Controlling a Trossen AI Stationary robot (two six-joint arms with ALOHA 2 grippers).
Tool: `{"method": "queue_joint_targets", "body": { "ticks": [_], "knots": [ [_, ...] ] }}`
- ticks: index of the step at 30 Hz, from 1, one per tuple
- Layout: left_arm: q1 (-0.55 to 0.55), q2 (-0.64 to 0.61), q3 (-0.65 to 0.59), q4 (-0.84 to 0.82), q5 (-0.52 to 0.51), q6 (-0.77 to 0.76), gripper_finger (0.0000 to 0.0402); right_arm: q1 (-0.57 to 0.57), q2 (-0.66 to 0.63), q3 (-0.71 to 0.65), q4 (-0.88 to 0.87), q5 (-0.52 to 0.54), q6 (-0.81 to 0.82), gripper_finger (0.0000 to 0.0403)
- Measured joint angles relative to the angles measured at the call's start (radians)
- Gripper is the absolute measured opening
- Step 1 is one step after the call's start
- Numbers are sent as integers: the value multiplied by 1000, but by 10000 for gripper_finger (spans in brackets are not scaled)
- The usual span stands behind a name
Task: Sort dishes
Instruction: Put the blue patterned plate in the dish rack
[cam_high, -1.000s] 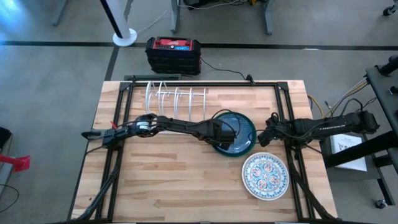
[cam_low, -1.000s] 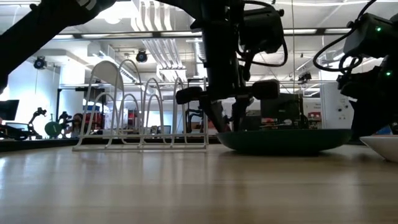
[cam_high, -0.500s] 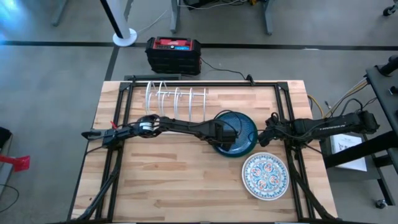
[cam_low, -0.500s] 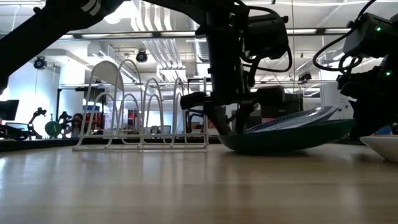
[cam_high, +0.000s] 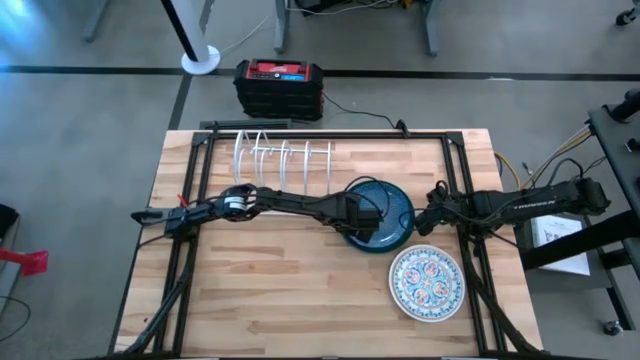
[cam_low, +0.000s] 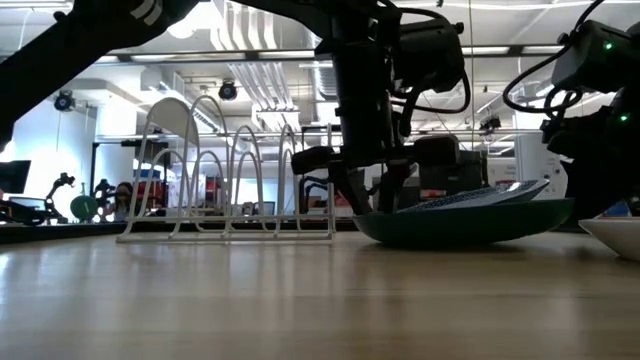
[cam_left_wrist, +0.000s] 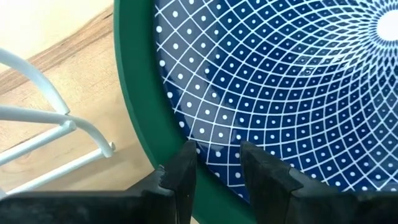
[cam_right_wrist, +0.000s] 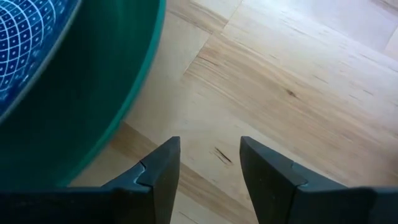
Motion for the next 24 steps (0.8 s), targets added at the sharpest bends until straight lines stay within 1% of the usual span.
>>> {"method": "queue_joint_targets", "body": {
  "ticks": [12,24],
  "knots": [
    [0,1,38,0,2,22,114,0,-1,0,2,-1,-6,161],
    [0,1,50,1,4,31,114,0,-3,36,-10,1,-33,115]
  ]
}}
